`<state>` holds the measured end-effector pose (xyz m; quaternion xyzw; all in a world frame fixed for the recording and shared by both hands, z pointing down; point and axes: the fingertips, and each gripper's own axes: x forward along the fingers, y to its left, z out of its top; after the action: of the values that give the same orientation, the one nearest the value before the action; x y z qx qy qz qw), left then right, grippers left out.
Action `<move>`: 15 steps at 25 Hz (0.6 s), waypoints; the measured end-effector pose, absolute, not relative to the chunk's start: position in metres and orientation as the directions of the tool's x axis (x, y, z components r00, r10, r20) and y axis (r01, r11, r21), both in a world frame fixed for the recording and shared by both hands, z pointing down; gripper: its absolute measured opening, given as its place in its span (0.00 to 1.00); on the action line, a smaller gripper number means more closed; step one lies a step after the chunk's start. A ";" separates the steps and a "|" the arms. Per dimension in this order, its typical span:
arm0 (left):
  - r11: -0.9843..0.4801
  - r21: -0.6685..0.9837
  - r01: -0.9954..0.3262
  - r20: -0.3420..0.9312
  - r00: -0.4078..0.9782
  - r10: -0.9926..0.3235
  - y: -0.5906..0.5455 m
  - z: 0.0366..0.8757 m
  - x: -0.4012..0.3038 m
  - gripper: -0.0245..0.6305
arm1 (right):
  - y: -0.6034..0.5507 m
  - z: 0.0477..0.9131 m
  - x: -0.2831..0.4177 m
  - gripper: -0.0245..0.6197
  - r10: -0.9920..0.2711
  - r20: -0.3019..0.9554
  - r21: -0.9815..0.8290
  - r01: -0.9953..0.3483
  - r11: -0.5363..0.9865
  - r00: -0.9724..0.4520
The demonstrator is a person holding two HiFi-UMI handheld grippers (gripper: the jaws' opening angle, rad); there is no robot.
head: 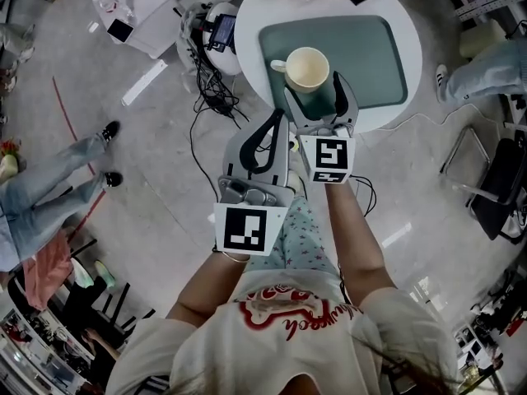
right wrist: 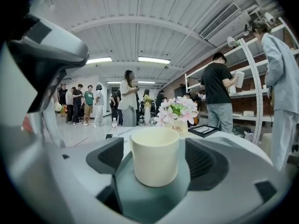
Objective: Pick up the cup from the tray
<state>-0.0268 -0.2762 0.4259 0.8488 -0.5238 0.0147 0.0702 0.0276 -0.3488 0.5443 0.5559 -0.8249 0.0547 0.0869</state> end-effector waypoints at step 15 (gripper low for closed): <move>-0.476 0.109 -0.873 0.132 0.487 -0.863 -0.269 0.445 -0.022 0.05 | -0.378 0.564 0.021 0.64 -0.879 0.319 0.028 -0.923 0.383 -0.355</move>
<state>-0.0216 -0.2693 0.4447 0.8585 -0.5055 0.0295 0.0806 0.0210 -0.3784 0.5641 0.5500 -0.8193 0.0782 0.1420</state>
